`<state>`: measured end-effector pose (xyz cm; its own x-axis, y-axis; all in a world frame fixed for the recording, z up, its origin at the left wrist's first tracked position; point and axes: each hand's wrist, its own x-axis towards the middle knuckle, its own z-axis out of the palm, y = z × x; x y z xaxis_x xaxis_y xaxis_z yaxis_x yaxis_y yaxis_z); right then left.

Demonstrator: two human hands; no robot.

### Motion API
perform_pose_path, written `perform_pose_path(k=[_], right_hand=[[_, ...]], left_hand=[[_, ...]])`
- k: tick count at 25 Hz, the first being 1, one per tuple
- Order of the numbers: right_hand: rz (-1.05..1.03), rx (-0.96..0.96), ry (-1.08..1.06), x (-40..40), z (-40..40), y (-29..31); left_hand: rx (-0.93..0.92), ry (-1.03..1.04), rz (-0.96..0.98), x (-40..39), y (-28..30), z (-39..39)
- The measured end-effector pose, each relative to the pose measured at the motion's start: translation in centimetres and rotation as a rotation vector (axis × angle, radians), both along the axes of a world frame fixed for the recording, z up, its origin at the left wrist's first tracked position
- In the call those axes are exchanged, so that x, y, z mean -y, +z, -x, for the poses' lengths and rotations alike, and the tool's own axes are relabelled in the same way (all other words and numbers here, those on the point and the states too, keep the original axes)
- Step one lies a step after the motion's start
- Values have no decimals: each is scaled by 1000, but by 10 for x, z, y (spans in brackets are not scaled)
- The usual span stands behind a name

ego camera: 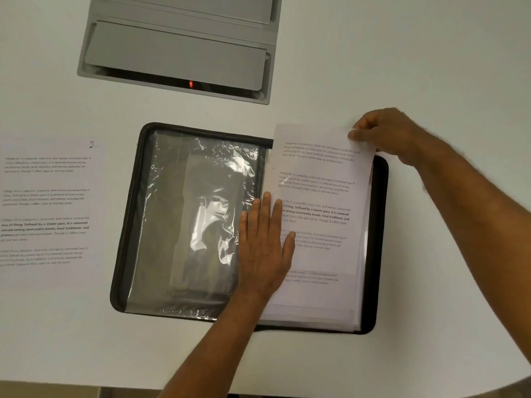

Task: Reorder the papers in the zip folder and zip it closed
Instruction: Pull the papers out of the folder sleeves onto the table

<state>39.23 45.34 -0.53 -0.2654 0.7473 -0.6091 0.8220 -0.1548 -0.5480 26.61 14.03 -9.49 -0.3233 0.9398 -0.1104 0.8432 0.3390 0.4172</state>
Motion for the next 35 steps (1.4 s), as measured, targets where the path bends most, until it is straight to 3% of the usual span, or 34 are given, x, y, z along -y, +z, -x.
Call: perform_pose_path(k=[4, 7, 11, 14, 18, 23, 29, 32, 35], right_hand=[[-146, -179, -219, -5, 0, -5], [25, -378, -499, 7, -6, -6], [236, -329, -433, 34, -23, -16], [119, -316, -419, 37, -21, -21], [-71, -467, -570, 16, -3, -14], [-360, -644, -585, -9, 19, 12], [-642, -721, -311, 12, 56, 73], [-664, -706, -203, 48, 74, 105], [-571, -700, -101, 93, 92, 125]], left_hand=[[-45, -23, 60, -1, -1, -1], [-46, -28, 70, -1, -1, 0], [-35, -25, 63, -1, -1, 0], [-41, -31, 57, -1, -2, 0], [-42, -24, 35, 0, -4, 0], [-45, -28, 15, 0, -4, -2], [-14, -25, 37, -2, -2, -1], [150, -19, -39, -2, 6, 4], [692, 268, -121, -7, 34, 20]])
